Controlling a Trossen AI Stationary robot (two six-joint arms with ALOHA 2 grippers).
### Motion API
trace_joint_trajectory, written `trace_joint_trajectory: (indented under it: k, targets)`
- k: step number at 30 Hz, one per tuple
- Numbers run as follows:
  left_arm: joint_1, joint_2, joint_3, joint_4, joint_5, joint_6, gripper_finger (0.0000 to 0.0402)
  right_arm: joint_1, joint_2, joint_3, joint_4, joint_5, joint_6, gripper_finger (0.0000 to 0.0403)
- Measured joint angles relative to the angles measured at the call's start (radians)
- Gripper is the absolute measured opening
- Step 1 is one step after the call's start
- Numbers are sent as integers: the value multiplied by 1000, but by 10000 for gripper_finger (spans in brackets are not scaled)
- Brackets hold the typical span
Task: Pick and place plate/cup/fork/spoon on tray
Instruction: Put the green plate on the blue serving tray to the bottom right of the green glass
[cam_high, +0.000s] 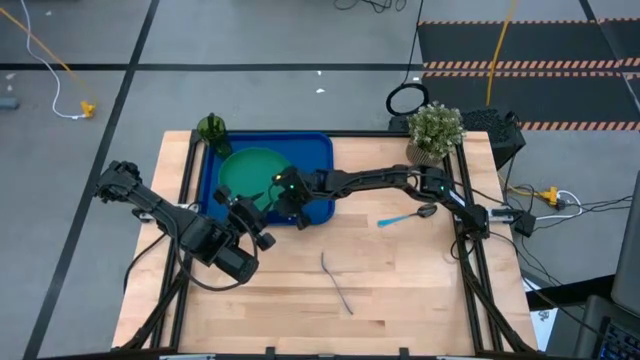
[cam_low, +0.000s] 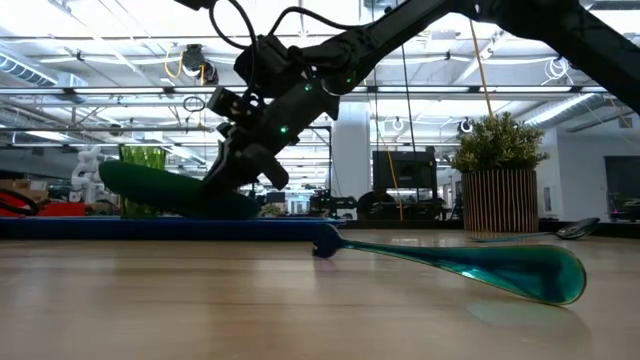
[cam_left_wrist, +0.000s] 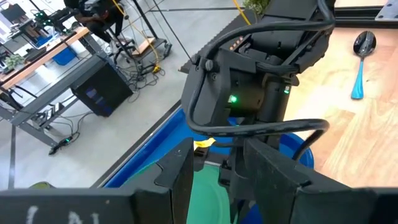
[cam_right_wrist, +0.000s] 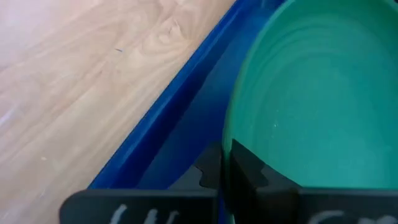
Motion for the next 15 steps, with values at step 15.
trace_joint_trajectory:
  k: [15]
  targets:
    - [0,0,0,2,4,-3,145,-22,36,-1,35,-66,-3,0]
